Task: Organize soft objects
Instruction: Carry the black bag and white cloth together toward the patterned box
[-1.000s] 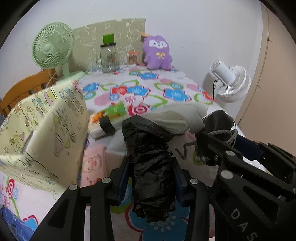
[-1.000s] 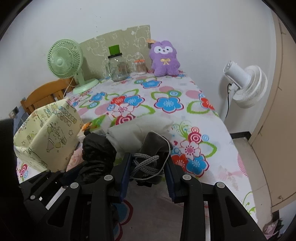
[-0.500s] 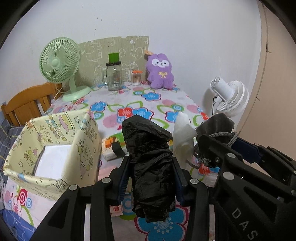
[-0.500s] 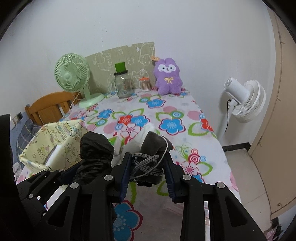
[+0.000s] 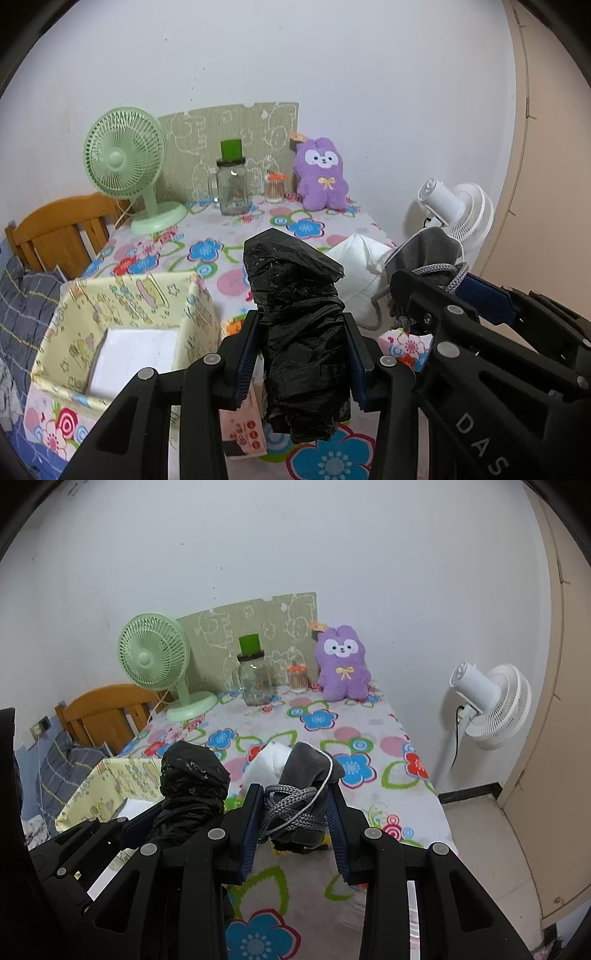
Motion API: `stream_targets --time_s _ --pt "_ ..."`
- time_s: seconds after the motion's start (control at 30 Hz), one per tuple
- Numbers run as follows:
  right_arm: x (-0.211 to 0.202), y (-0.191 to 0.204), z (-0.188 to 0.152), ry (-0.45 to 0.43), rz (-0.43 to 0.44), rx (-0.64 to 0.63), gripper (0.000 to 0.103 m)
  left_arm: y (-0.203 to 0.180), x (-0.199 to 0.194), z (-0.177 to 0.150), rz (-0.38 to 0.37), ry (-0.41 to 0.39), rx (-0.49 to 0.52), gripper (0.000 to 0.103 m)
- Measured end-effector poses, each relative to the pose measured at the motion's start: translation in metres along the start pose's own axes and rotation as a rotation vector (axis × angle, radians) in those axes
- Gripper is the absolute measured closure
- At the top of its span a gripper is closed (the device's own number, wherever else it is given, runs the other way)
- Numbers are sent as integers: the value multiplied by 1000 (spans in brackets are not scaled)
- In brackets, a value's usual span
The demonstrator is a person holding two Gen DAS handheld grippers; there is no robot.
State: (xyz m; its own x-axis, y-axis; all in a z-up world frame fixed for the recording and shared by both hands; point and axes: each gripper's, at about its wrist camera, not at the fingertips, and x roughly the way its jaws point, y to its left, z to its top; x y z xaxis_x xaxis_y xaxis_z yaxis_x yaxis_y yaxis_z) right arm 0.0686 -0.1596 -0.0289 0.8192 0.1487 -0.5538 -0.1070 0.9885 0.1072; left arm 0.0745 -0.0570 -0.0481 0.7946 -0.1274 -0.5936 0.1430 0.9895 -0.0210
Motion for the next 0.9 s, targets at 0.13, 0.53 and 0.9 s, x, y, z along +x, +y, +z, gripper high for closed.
stream_targets --time_s 0.13,0.53,0.9 --pt "0 5 6 -5 2 -3 65 7 -1 6 -4 -7 -1 60" --pt "10 37 18 10 45 -31 65 40 -2 15 14 -15 -29 59" --pt "16 77 33 -2 85 -80 65 76 -12 22 44 -30 -57 59"
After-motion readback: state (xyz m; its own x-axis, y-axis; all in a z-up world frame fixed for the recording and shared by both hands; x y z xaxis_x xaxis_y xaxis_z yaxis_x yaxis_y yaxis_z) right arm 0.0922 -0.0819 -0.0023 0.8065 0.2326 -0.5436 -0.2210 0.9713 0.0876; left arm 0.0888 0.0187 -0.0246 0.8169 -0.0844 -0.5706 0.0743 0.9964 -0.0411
